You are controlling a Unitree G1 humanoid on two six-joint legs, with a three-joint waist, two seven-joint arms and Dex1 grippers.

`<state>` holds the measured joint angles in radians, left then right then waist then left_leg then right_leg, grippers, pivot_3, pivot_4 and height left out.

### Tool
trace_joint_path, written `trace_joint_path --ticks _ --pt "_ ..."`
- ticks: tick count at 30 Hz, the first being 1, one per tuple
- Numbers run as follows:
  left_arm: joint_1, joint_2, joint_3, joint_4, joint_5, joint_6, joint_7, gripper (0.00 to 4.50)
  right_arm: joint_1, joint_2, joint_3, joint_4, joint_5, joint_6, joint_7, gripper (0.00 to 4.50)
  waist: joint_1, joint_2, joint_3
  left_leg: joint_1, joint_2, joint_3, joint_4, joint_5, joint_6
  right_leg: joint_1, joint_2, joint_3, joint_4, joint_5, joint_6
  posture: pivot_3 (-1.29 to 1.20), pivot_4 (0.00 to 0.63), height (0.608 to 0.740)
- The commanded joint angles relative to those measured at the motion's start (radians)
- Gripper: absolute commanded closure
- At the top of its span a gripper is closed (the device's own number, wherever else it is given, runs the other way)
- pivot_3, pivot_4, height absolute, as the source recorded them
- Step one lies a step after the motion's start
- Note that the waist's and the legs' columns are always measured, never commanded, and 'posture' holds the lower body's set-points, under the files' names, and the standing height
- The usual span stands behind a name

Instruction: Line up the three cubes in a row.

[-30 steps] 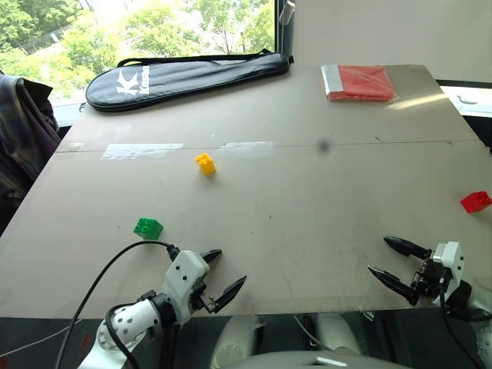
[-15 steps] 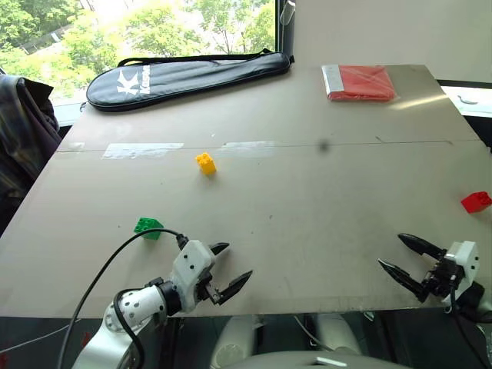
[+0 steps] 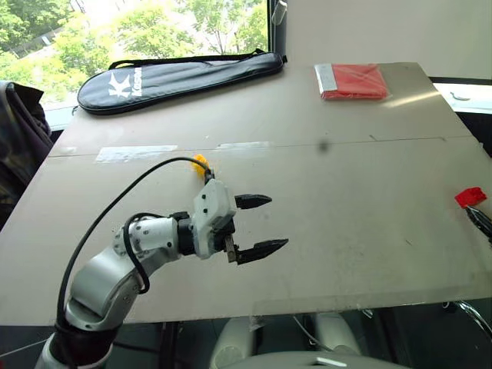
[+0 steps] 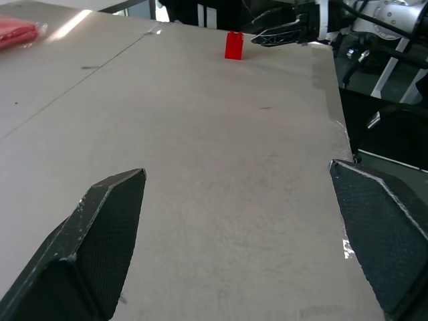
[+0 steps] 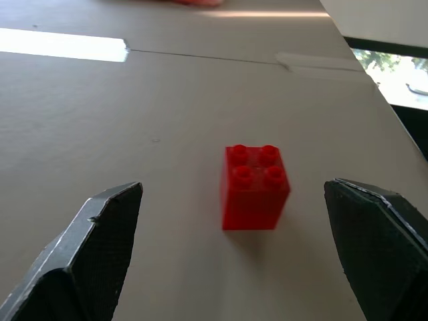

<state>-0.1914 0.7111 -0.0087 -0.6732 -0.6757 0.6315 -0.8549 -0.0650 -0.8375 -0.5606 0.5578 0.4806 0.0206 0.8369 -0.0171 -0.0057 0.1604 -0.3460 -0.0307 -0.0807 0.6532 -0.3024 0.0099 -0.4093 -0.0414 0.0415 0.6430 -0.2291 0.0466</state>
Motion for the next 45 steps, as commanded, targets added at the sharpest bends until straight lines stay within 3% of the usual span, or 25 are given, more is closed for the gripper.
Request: trace_joint_path --ticks 1,8,15,19,23,26,29,32,37,39,42,45 --pt "-0.029 0.015 -0.004 -0.009 -0.025 0.017 -0.012 0.02 -0.093 -0.04 0.02 0.129 -0.038 -0.003 0.008 0.0 -0.004 -0.001 0.0 0.0 0.0 0.0 0.0 0.0 0.0 0.0 0.0 0.0 0.0 0.0 0.0 0.0 0.15 0.722" --pt "-0.07 0.018 -0.014 -0.012 -0.035 0.041 -0.017 0.02 -0.268 -0.052 0.078 0.347 -0.065 -0.003 0.134 0.0 -0.001 -0.001 0.001 0.0 0.0 0.001 0.0 0.0 0.0 0.0 0.001 0.001 0.0 0.0 0.0 0.0 0.15 0.722" --pt "-0.089 0.024 -0.007 -0.014 -0.044 0.053 -0.015 0.02 -0.352 -0.055 0.117 0.488 -0.133 -0.105 0.132 0.0 -0.002 -0.001 0.001 -0.001 0.0 0.0 0.001 0.001 -0.002 0.0 0.001 0.001 0.0 0.0 0.0 0.0 0.15 0.722" --pt "-0.096 0.033 -0.011 -0.006 -0.037 0.05 -0.023 0.0 -0.369 -0.056 0.113 0.522 -0.138 -0.146 0.145 1.28 -0.002 -0.001 0.001 -0.001 0.0 0.001 0.001 0.001 -0.002 0.0 0.0 0.001 0.0 0.0 0.0 0.0 0.15 0.722" --pt "-0.106 0.037 -0.015 0.005 -0.036 0.043 -0.034 0.0 -0.376 -0.053 0.114 0.534 -0.143 -0.17 0.158 3.11 -0.003 -0.001 0.001 0.0 0.0 0.001 0.001 0.001 -0.002 0.0 0.001 0.002 0.0 0.001 0.001 0.0 0.15 0.722" --pt "-0.107 0.043 -0.019 0.021 -0.021 0.029 -0.049 0.0 -0.367 -0.043 0.112 0.519 -0.139 -0.181 0.16 3.24 -0.004 -0.001 0.001 0.0 0.0 0.001 0.001 0.001 -0.002 0.0 0.001 0.002 0.0 0.001 0.001 0.0 0.15 0.722" --pt "-0.091 0.051 -0.013 0.042 0.001 0.009 -0.06 0.0 -0.294 0.001 0.124 0.398 -0.126 -0.194 0.193 3.24 -0.003 -0.001 0.001 0.0 0.0 0.001 0.001 0.001 -0.003 0.0 0.001 0.002 0.0 0.001 0.001 0.0 0.15 0.722" --pt "-0.055 0.066 -0.005 0.06 0.026 -0.016 -0.069 0.0 -0.147 0.09 0.147 0.095 -0.077 -0.119 0.192 3.24 -0.003 -0.001 0.001 0.0 0.001 0.0 0.001 0.001 -0.002 0.0 0.001 0.001 0.0 0.001 0.001 0.0 0.15 0.722" --pt "-0.02 0.076 -0.004 0.079 0.053 -0.055 -0.089 0.0 0.086 0.277 0.261 -0.543 -0.067 0.109 -0.071 3.24 -0.003 -0.001 0.001 0.0 0.002 -0.006 0.001 0.001 -0.002 -0.001 0.001 0.001 0.003 0.001 0.001 0.0 0.15 0.722" --pt "-0.018 0.074 -0.006 0.085 0.06 -0.063 -0.091 0.0 0.144 0.373 0.365 -0.756 -0.068 0.173 -0.154 3.24 -0.003 -0.001 0.001 0.0 0.002 -0.006 0.001 0.001 -0.002 -0.002 0.001 0.001 0.004 0.001 0.001 0.0 0.15 0.722" --pt "-0.023 0.074 -0.007 0.094 0.063 -0.067 -0.096 0.0 0.17 0.407 0.48 -0.878 -0.116 0.189 -0.157 3.24 0.001 0.001 0.002 0.0 0.002 -0.007 0.001 0.001 -0.003 -0.003 0.001 0.0 0.005 0.0 0.001 0.0 0.15 0.722" --pt "-0.034 0.077 -0.013 0.105 0.067 -0.067 -0.108 0.0 0.14 0.377 0.571 -0.853 -0.165 0.143 -0.081 3.24 0.006 -0.001 0.002 -0.001 0.0 -0.007 0.003 0.002 -0.004 -0.002 0.0 0.0 0.004 0.001 0.001 0.0 0.15 0.722"
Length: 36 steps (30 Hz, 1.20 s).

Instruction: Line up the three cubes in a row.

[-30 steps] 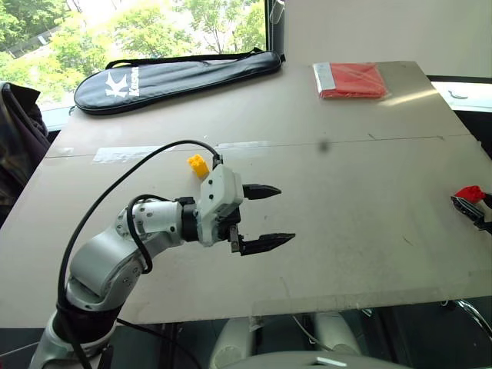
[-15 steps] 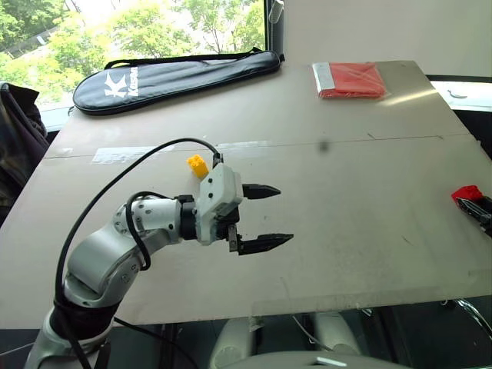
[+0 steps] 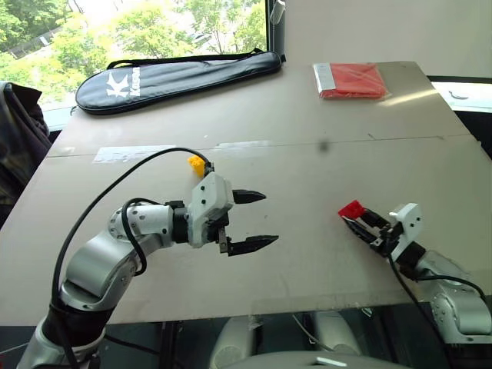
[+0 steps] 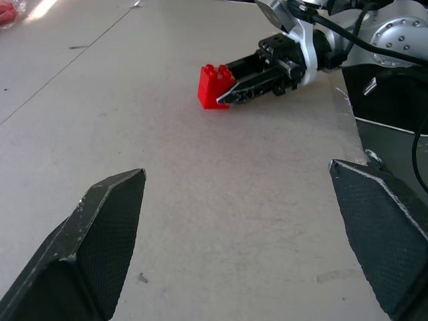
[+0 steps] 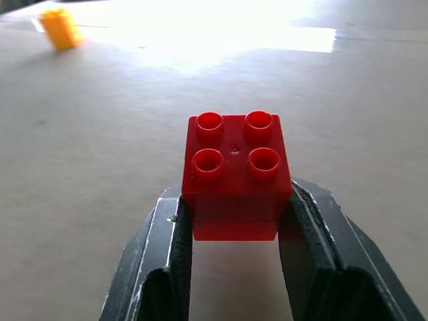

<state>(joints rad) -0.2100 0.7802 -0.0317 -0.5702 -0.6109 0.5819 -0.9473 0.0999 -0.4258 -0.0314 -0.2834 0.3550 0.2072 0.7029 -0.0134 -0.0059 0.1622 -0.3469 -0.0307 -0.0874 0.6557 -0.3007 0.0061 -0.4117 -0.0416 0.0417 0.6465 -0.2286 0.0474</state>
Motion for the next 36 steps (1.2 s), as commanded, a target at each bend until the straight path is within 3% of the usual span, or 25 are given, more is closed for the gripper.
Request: trace_joint_path --ticks 1,5,8,14,22,31,33,34,35,36 --pt "-0.023 0.009 0.005 0.009 0.004 -0.019 -0.024 0.0 -0.061 -0.073 0.068 0.052 -0.058 -0.107 0.137 3.24 0.002 -0.001 0.0 -0.001 -0.001 0.0 0.001 0.001 -0.001 0.0 0.0 -0.001 -0.001 0.0 0.0 0.0 0.15 0.722" --pt "-0.047 0.007 -0.01 0.037 0.014 -0.029 -0.05 0.0 -0.223 -0.149 0.098 0.306 -0.044 -0.264 0.373 3.24 -0.002 -0.003 0.003 -0.002 -0.001 0.0 0.003 0.0 0.0 0.001 0.0 -0.002 -0.001 0.001 0.001 0.0 0.15 0.722" --pt "-0.053 0.008 -0.012 0.054 0.028 -0.042 -0.064 0.0 -0.414 -0.188 0.117 0.604 -0.064 -0.42 0.578 3.24 -0.01 -0.004 0.005 -0.002 0.0 0.0 0.003 0.0 0.0 0.001 0.001 -0.002 -0.001 0.001 0.001 0.0 0.15 0.722" --pt "-0.007 0.015 0.011 0.028 0.039 -0.047 -0.053 0.0 -0.682 -0.158 0.161 0.94 -0.055 -0.503 0.875 3.24 -0.028 -0.005 0.005 -0.002 0.001 -0.001 0.003 0.0 0.0 0.0 0.001 -0.003 -0.001 0.001 0.0 0.0 0.15 0.722" --pt "0.054 0.032 0.058 -0.018 0.041 -0.041 -0.017 0.0 -0.868 -0.151 0.282 1.185 -0.055 -0.596 0.911 3.24 -0.024 -0.005 0.006 -0.003 0.0 -0.002 0.003 -0.001 -0.001 -0.001 -0.006 -0.004 -0.001 0.001 0.0 0.0 0.15 0.722" --pt "0.081 0.032 0.062 -0.049 0.045 -0.04 0.021 0.0 -0.969 -0.151 0.342 1.359 -0.075 -0.667 0.911 3.24 -0.025 -0.005 0.006 -0.003 0.0 -0.002 0.003 -0.001 -0.001 -0.001 -0.006 -0.004 -0.001 0.001 0.0 0.0 0.15 0.722" --pt "0.086 0.03 0.06 -0.049 0.047 -0.045 0.024 0.0 -0.98 -0.153 0.346 1.383 -0.084 -0.685 0.911 2.23 -0.025 -0.005 0.006 -0.003 0.0 -0.002 0.003 -0.001 -0.001 -0.001 -0.006 -0.004 -0.001 0.001 0.0 0.0 0.15 0.722" --pt "0.087 0.029 0.058 -0.049 0.049 -0.046 0.025 0.0 -0.984 -0.154 0.343 1.394 -0.091 -0.691 0.911 2.21 -0.025 -0.005 0.006 -0.003 0.0 -0.002 0.004 -0.001 -0.001 -0.001 -0.006 -0.004 -0.001 0.001 0.0 0.0 0.15 0.722" --pt "0.088 0.027 0.055 -0.049 0.051 -0.048 0.027 0.0 -0.99 -0.151 0.328 1.41 -0.105 -0.707 0.911 1.63 -0.025 -0.005 0.006 -0.003 0.0 -0.002 0.003 -0.001 -0.001 -0.001 -0.006 -0.004 -0.001 0.001 0.0 0.0 0.15 0.722" --pt "0.089 0.025 0.054 -0.048 0.052 -0.049 0.027 0.0 -0.996 -0.15 0.316 1.425 -0.12 -0.714 0.911 1.44 -0.025 -0.005 0.006 -0.004 0.0 -0.002 0.003 -0.001 -0.001 -0.002 -0.006 -0.004 -0.001 0.001 0.0 0.0 0.15 0.722"
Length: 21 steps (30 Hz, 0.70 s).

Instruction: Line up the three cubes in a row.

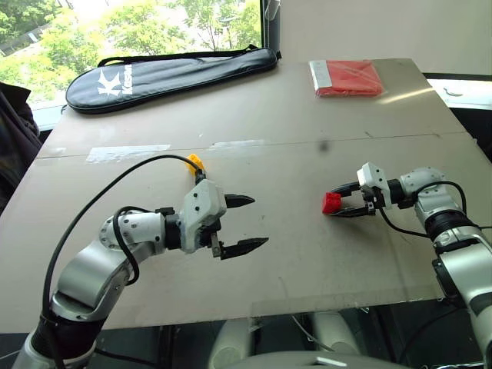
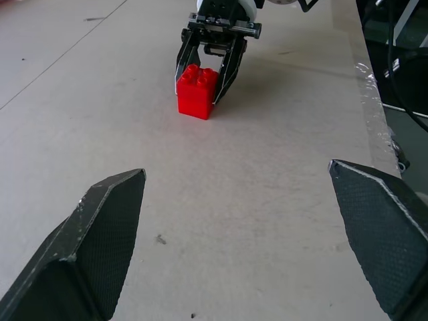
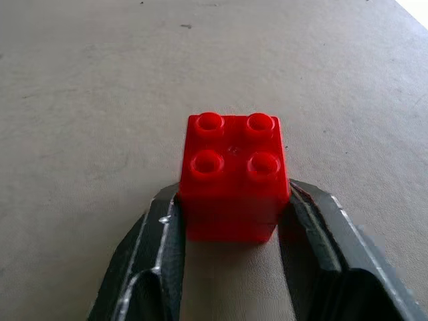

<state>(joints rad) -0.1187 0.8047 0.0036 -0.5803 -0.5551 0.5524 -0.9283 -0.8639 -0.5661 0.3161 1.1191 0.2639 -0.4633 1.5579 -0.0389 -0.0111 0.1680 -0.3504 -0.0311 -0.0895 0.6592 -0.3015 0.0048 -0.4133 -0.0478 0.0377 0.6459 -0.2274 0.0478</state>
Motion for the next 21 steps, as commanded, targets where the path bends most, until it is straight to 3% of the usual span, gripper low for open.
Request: trace_joint_path --ticks 1,2,4,21 --pt "-0.002 -0.002 0.017 -0.038 -0.003 -0.019 0.008 0.0 -0.036 -0.009 -0.04 0.032 -0.039 -0.046 0.057 1.21 0.0 0.0 0.0 0.0 0.0 0.0 0.0 0.0 0.0 0.0 0.0 0.0 0.0 0.0 0.0 0.0 0.15 0.722" --pt "-0.002 -0.003 0.016 -0.036 -0.002 -0.02 0.008 0.0 -0.039 -0.01 -0.048 0.039 -0.055 -0.064 0.048 0.61 0.0 0.0 0.0 0.0 0.0 0.0 0.0 0.0 0.0 0.0 0.0 0.0 0.0 0.0 0.0 0.0 0.15 0.722" --pt "-0.003 -0.005 0.013 -0.033 -0.001 -0.022 0.008 0.0 -0.043 -0.012 -0.059 0.048 -0.082 -0.086 0.033 0.08 -0.001 0.0 0.0 0.0 0.0 0.0 0.0 0.0 0.0 0.0 0.0 0.0 0.0 0.0 0.0 0.0 0.15 0.722" --pt "-0.037 -0.008 -0.012 0.011 0.014 -0.039 -0.024 0.0 -0.047 0.003 -0.161 0.073 -0.206 -0.055 -0.106 0.08 -0.002 0.0 0.0 0.0 0.0 0.0 0.001 0.0 0.0 0.0 0.0 0.001 0.001 0.0 0.0 0.0 0.15 0.722"
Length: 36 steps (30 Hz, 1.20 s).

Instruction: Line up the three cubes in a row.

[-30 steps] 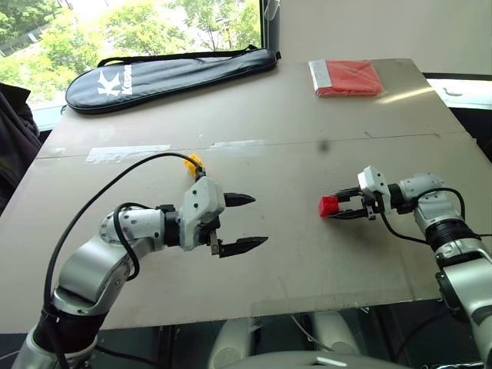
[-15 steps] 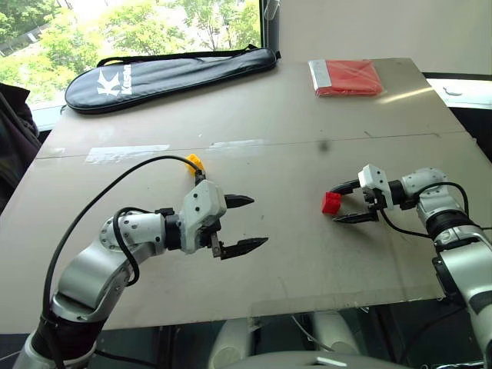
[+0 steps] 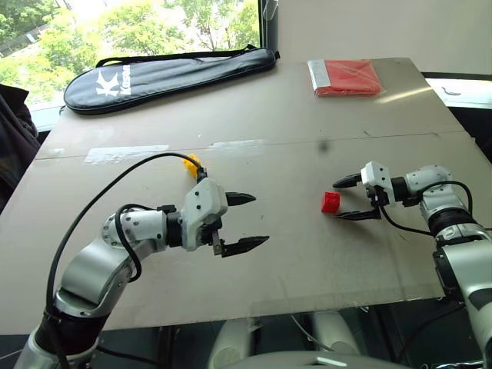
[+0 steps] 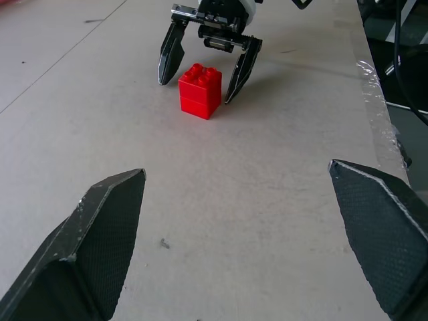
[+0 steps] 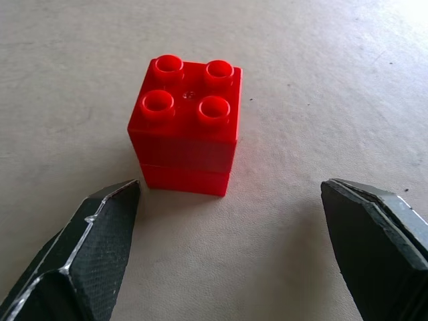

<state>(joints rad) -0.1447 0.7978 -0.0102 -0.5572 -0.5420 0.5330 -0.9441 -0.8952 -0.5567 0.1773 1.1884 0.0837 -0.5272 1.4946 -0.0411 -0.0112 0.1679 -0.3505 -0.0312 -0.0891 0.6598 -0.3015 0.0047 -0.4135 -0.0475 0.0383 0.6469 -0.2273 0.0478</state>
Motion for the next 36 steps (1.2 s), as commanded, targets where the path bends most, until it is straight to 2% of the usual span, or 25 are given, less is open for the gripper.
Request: trace_joint_path --ticks 1,10,14,18,21,26,30,34,36 --pt "-0.011 -0.001 0.001 -0.011 0.003 -0.021 -0.01 0.0 -0.016 -0.007 -0.025 0.004 -0.031 0.009 -0.053 0.08 0.0 0.0 0.0 0.0 0.0 0.0 0.0 0.0 0.0 0.0 0.0 0.0 0.0 0.0 0.0 0.0 0.15 0.722" --pt "-0.016 -0.014 -0.014 -0.008 0.017 -0.023 -0.013 0.0 -0.018 -0.006 -0.04 0.0 -0.066 0.014 -0.088 0.08 0.0 0.0 0.0 0.0 0.0 0.0 0.005 0.0 0.0 0.0 0.001 0.001 0.005 0.0 0.0 0.0 0.15 0.722" --pt "-0.012 -0.012 -0.013 -0.006 0.017 -0.027 -0.017 0.0 -0.009 -0.004 -0.054 -0.019 -0.056 0.01 -0.059 0.08 0.0 0.0 0.0 0.0 -0.001 0.0 0.008 -0.001 0.001 0.0 0.001 0.001 0.008 0.0 0.0 0.0 0.15 0.722" --pt "0.035 -0.008 0.018 -0.022 0.01 -0.026 0.0 0.0 0.008 -0.016 -0.083 -0.072 -0.02 0.01 -0.026 0.08 -0.001 0.0 0.0 0.0 -0.001 0.0 0.008 -0.001 0.001 0.0 0.001 0.001 0.009 0.0 0.0 0.0 0.15 0.722" --pt "0.132 -0.071 0.082 -0.029 0.028 -0.08 0.083 0.0 0.04 -0.044 -0.12 -0.157 0.022 0.014 -0.017 0.08 0.0 0.001 0.001 0.0 -0.001 0.0 0.008 -0.001 0.001 -0.001 0.0 0.001 0.009 0.0 0.0 0.0 0.15 0.722" --pt "0.284 -0.169 0.153 -0.053 0.054 -0.164 0.176 0.0 0.124 -0.072 -0.19 -0.361 0.131 0.13 -0.008 0.08 0.003 0.001 0.001 -0.001 0.0 0.0 0.008 -0.002 0.001 -0.001 -0.001 0.001 0.009 0.0 0.0 0.0 0.15 0.722" --pt "0.389 -0.312 0.211 -0.071 0.097 -0.251 0.321 0.0 0.256 -0.077 -0.262 -0.67 0.3 0.379 -0.036 0.08 0.007 0.002 0.001 -0.001 0.0 0.0 0.008 -0.004 0.005 -0.001 -0.002 0.002 0.009 0.0 0.0 0.0 0.15 0.722" --pt "0.483 -0.422 0.206 -0.107 0.197 -0.311 0.46 0.0 0.448 -0.071 -0.31 -0.964 0.437 0.567 -0.104 0.08 0.019 0.002 0.0 -0.003 0.0 -0.003 0.009 -0.005 0.005 -0.001 -0.002 0.002 0.007 0.0 0.0 0.0 0.15 0.722" --pt "0.56 -0.482 0.21 -0.115 0.264 -0.367 0.529 0.0 0.598 -0.06 -0.346 -1.111 0.499 0.608 -0.14 0.08 0.031 0.002 0.0 -0.003 0.0 -0.003 0.009 -0.005 0.005 -0.001 -0.002 0.002 0.006 0.0 0.0 0.0 0.15 0.722"
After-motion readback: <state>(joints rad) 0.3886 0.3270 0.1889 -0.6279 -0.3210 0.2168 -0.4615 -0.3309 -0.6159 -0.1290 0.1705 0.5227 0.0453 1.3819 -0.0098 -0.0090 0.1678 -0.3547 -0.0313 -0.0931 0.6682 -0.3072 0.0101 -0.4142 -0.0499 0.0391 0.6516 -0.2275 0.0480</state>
